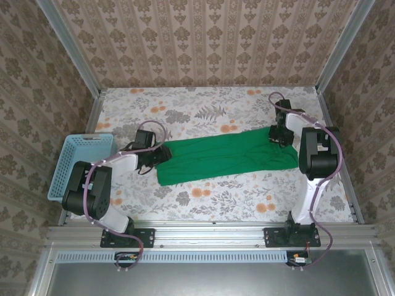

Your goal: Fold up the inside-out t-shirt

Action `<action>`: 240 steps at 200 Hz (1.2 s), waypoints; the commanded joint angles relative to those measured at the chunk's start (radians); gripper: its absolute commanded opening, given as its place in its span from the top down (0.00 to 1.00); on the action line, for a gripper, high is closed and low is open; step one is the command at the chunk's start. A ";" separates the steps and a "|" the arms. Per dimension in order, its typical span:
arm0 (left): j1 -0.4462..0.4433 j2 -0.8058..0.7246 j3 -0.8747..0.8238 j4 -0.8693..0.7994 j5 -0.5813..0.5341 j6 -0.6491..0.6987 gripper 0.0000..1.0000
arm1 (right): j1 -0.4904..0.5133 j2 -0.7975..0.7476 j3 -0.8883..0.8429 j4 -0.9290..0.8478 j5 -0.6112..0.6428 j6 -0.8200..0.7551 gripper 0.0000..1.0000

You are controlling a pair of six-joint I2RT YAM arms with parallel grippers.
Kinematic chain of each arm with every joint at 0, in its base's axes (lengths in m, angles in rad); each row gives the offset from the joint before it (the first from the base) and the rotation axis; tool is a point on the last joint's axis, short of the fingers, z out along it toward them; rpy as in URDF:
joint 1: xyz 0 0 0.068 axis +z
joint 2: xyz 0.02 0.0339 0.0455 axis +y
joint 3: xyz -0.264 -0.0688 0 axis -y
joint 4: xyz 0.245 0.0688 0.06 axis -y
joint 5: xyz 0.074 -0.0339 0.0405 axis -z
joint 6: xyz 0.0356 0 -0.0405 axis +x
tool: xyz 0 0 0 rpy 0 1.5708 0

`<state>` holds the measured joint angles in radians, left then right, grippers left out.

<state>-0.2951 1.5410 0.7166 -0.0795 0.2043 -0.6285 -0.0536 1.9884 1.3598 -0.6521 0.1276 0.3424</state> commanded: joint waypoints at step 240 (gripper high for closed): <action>-0.202 0.031 -0.044 -0.036 -0.098 -0.148 0.47 | -0.097 -0.307 -0.278 0.066 -0.085 0.153 0.03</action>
<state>-0.5739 1.5799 0.7452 -0.0998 0.1238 -0.7742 -0.1471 1.6627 1.0641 -0.5789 0.0704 0.5007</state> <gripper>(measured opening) 0.528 0.963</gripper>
